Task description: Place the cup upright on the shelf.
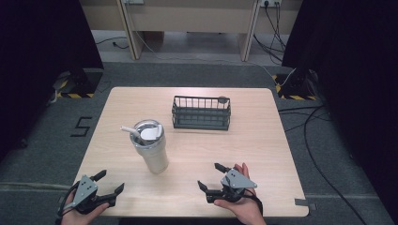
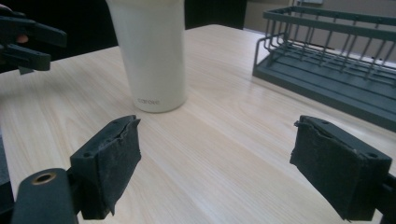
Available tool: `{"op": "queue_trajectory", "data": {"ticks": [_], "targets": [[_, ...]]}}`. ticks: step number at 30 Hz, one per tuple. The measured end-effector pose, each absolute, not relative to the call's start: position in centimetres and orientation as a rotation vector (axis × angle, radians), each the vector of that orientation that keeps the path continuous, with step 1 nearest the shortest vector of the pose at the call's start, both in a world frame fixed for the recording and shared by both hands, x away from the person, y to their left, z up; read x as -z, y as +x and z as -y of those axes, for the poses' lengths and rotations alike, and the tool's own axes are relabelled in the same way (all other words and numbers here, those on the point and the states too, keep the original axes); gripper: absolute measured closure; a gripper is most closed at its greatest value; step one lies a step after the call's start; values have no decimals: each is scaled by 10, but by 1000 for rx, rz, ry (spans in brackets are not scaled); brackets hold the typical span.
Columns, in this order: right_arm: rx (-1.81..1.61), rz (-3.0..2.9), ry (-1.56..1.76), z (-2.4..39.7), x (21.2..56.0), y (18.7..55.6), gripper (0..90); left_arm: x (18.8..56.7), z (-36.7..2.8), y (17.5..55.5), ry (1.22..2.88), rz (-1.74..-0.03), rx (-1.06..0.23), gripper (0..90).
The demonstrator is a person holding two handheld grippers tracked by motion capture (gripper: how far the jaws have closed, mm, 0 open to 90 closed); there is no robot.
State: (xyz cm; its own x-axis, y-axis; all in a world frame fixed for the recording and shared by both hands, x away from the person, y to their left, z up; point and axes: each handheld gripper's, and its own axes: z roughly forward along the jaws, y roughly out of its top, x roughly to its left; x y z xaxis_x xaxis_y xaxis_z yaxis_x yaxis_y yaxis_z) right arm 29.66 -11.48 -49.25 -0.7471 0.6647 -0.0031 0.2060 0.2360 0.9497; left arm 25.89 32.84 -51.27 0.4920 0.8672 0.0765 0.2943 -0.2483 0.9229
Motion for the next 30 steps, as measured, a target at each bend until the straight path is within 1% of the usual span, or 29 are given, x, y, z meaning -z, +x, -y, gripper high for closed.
{"op": "queue_trajectory", "data": {"ticks": [11, 18, 30], "targets": [[-1600, -2073, 719, 84, 477, 303, 140, 513, -331, 258, 1784, -972, -749, 157], [-1611, -2070, 692, 62, 472, 316, 70, 513, -329, 258, 1792, -964, -748, 155], [-1633, -2069, 654, 27, 466, 336, 30, 512, -330, 258, 1788, -965, -750, 154]]}}
